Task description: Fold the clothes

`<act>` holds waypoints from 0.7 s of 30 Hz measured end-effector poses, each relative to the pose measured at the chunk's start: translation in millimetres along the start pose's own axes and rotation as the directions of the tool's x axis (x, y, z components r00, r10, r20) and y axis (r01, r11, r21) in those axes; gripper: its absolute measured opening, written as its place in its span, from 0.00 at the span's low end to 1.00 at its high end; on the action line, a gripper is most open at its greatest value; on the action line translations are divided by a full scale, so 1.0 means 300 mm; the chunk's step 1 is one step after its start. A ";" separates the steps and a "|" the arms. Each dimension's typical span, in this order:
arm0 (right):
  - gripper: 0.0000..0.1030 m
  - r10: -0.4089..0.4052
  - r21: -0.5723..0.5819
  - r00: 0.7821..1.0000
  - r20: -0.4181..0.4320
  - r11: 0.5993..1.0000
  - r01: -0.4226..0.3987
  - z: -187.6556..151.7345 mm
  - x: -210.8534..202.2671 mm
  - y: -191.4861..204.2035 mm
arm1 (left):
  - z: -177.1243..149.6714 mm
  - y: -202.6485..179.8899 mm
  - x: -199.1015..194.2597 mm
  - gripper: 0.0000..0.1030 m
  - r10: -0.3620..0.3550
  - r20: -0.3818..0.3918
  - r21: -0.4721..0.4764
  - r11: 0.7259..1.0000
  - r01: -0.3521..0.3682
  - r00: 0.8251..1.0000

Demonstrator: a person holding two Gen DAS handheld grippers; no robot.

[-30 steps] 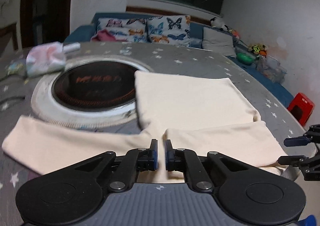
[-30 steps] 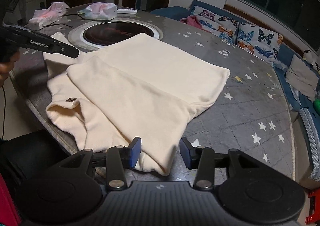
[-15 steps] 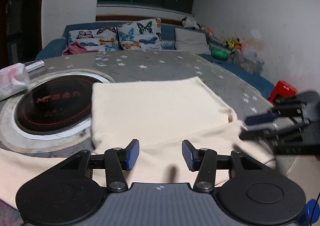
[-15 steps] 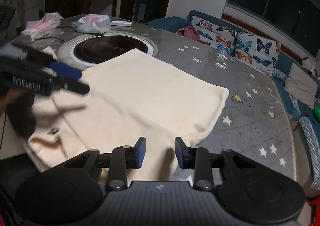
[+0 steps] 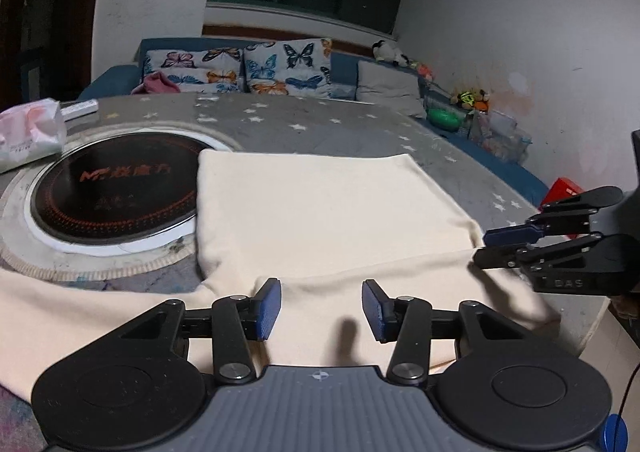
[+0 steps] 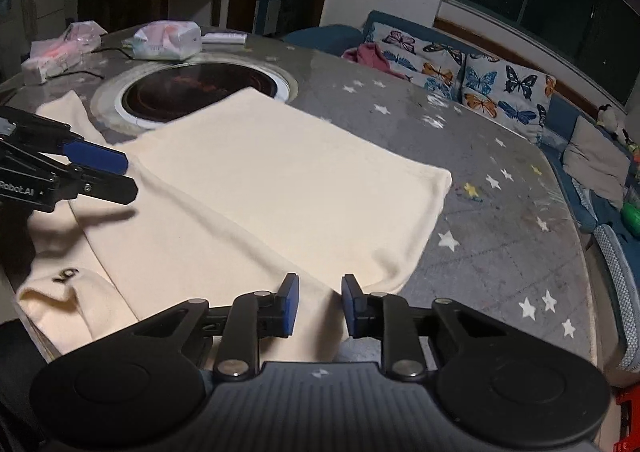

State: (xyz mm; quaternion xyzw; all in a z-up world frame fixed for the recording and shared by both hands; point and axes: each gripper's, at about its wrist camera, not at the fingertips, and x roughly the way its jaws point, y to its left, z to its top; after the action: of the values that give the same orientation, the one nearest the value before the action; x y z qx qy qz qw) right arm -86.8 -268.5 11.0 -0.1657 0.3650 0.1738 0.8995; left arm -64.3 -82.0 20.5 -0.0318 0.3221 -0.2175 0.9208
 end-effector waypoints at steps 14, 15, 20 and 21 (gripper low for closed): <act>0.21 0.097 -0.097 0.995 0.030 0.991 -0.094 0.061 -0.013 0.113 | -0.016 0.175 -0.172 0.50 0.325 0.059 -0.139 0.939 -0.314 0.944; 0.21 0.110 -0.114 0.993 0.031 0.988 -0.106 0.069 -0.009 0.131 | -0.018 0.198 -0.186 0.52 0.364 0.061 -0.158 0.923 -0.351 0.930; 0.21 0.188 -0.181 0.982 0.026 0.967 -0.181 0.116 0.021 0.221 | -0.030 0.316 -0.234 0.57 0.546 0.037 -0.236 0.819 -0.523 0.837; 0.21 0.200 -0.194 0.979 0.028 0.962 -0.191 0.127 0.025 0.239 | -0.034 0.341 -0.241 0.58 0.567 0.026 -0.257 0.799 -0.543 0.823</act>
State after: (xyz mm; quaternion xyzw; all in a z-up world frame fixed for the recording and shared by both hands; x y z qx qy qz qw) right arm -90.0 -187.5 19.1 -0.2098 0.3401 0.2997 0.8663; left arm -82.0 41.7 34.0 -0.0571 0.2939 0.1042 0.9484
